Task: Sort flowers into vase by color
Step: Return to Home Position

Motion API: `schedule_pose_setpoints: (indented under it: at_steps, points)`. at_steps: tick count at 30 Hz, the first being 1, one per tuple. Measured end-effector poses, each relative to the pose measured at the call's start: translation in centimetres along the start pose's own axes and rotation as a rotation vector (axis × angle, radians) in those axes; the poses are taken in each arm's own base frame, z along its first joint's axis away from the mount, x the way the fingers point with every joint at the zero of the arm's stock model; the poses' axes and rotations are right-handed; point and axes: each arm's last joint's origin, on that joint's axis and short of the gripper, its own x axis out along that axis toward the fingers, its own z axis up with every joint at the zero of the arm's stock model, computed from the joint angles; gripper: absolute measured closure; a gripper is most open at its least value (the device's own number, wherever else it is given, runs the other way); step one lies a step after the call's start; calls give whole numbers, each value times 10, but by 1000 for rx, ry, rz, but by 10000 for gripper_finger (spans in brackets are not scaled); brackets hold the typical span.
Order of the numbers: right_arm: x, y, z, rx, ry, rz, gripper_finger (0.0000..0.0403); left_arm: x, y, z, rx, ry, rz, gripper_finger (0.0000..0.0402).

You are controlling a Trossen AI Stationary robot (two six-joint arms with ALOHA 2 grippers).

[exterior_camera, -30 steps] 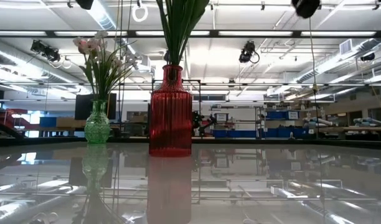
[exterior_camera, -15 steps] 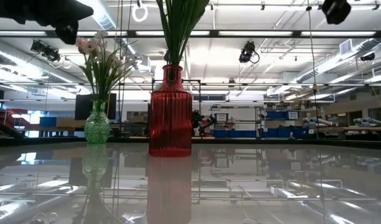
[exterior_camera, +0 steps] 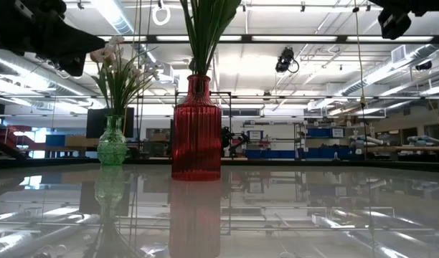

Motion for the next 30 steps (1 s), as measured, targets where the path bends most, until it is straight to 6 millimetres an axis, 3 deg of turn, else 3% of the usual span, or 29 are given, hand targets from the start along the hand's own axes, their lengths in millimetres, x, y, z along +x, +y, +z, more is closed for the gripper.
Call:
schedule_pose_setpoints:
  at_steps: [4, 13, 30]
  points:
    - [2, -2, -18, 9, -18, 2, 402, 1, 3, -2, 20, -21, 51, 401]
    - [4, -8, -61, 52, -42, 13, 402, 12, 11, -32, -39, -80, 56, 401]
    - [13, -14, -104, 155, 6, 13, 402, 10, 11, -35, 25, -59, 14, 401]
